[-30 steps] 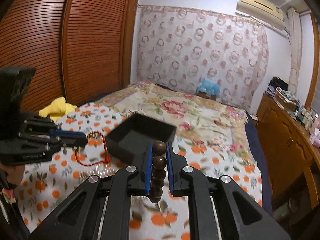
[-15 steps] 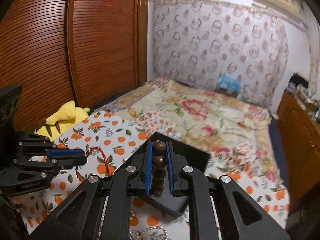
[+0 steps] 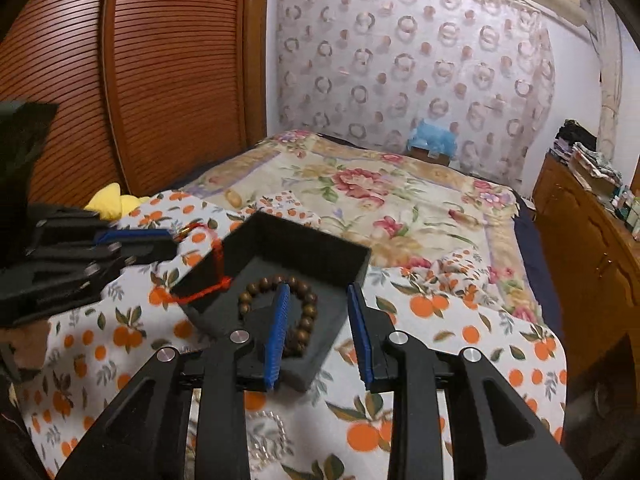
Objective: Organize jewelry
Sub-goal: 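Carry both bracelets over the black box and open both tools to drop them, then grasp the silver hairpins from the pile with the left tool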
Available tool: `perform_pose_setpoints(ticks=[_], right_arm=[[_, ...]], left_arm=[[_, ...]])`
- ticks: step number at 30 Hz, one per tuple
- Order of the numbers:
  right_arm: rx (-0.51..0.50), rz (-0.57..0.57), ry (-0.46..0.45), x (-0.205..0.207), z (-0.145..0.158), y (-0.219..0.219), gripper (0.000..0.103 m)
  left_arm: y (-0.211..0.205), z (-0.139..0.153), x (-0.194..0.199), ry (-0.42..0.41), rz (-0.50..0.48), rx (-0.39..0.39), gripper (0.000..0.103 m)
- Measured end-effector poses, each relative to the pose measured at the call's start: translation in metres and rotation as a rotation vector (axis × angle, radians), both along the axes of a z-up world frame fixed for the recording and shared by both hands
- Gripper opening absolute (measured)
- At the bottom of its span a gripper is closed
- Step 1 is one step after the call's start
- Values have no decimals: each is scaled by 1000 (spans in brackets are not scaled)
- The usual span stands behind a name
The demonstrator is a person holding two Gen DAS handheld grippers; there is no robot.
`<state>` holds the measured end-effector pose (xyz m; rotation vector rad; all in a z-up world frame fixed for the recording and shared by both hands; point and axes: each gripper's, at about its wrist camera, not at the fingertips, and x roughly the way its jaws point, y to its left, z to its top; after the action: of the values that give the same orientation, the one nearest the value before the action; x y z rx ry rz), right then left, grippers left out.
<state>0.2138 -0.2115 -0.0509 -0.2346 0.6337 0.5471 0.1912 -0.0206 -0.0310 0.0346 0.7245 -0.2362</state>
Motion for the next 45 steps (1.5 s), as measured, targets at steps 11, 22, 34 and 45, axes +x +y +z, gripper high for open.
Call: perform_pose_setpoints(ticks=[11, 22, 34, 45], right_arm=[[39, -7, -4, -30, -8, -25, 32], [97, -14, 19, -83, -22, -41, 32], [86, -55, 65, -116, -49, -54, 32], [87, -58, 73, -118, -51, -56, 32]], left_arm=[[-20, -11, 14, 29, -17, 26, 35], [5, -19, -60, 43, -27, -22, 47], [-10, -54, -115, 123, -79, -77, 55], [-27, -73, -114, 185, -104, -101, 46]])
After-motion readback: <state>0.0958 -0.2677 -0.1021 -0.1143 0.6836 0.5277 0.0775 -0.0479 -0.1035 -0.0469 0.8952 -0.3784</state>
